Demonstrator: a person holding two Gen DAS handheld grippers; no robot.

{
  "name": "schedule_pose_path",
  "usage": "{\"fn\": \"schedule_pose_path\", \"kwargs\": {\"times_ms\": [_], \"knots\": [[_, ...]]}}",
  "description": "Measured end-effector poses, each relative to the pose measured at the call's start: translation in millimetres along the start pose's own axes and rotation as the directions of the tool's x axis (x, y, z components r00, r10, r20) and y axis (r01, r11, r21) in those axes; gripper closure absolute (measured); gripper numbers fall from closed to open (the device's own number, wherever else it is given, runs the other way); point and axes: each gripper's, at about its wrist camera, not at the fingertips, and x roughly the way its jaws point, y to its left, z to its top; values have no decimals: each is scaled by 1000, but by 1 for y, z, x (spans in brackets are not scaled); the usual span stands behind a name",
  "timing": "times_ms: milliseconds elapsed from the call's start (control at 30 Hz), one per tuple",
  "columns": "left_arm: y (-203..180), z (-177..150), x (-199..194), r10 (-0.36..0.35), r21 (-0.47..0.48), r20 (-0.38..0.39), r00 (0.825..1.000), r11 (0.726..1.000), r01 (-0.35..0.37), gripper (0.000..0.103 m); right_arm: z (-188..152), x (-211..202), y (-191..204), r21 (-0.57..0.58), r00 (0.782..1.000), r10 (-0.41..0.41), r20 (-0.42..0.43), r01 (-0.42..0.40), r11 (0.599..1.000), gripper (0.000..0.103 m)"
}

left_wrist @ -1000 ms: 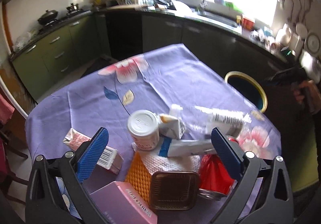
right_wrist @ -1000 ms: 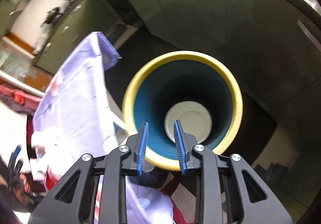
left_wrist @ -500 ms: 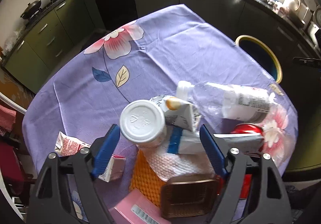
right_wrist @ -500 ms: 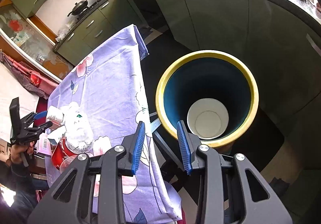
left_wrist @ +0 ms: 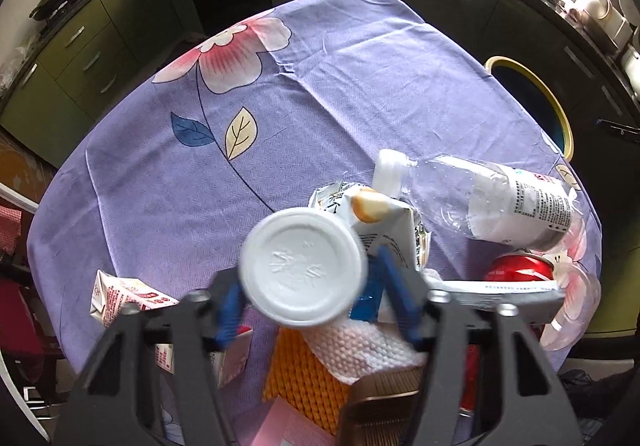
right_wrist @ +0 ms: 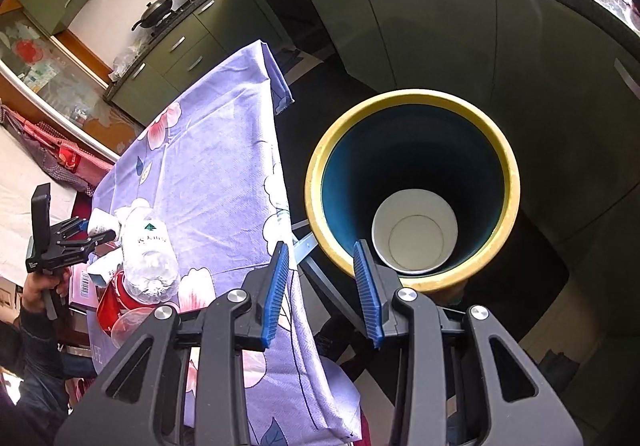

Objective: Collect trash
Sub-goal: 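Grasp the white bottle cap with the left gripper and drop it into the bin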

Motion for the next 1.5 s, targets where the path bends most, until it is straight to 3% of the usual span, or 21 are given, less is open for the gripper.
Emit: {"fn": "schedule_pose_path", "kwargs": {"times_ms": [267, 467, 567, 733, 933, 1067, 1167, 1333, 1500], "knots": [[0, -2, -17, 16, 10, 42, 999, 1000, -16, 58, -2, -6, -3, -2, 1000, 15, 17, -15, 1000, 69], [-13, 2, -55, 30, 44, 102, 994, 998, -35, 58, -7, -14, -4, -6, 999, 25, 44, -25, 1000, 69], [-34, 12, -78, 5, 92, 137, 990, 996, -17, 58, -10, -21, -9, -5, 998, 15, 68, -15, 1000, 69], [-95, 48, -94, -104, 207, 165, 981, 976, 68, 58, -22, -35, -31, 20, 995, -6, 104, 4, 1000, 69], [-200, 108, -71, -237, 378, 125, 963, 909, 175, 58, -41, -51, -73, 91, 991, -52, 127, 40, 995, 69], [-271, 141, -32, -268, 463, 59, 962, 861, 211, 58, -54, -60, -100, 142, 988, -77, 137, 58, 988, 69], [-310, 159, -3, -269, 499, 35, 962, 839, 216, 58, -64, -63, -114, 172, 987, -83, 139, 58, 983, 69], [-337, 172, 26, -274, 504, 23, 962, 834, 225, 58, -74, -62, -129, 206, 988, -85, 127, 58, 977, 69], [-313, 164, -5, -315, 468, 63, 947, 848, 251, 55, -77, -57, -125, 190, 991, -67, 117, 43, 981, 69]]}}
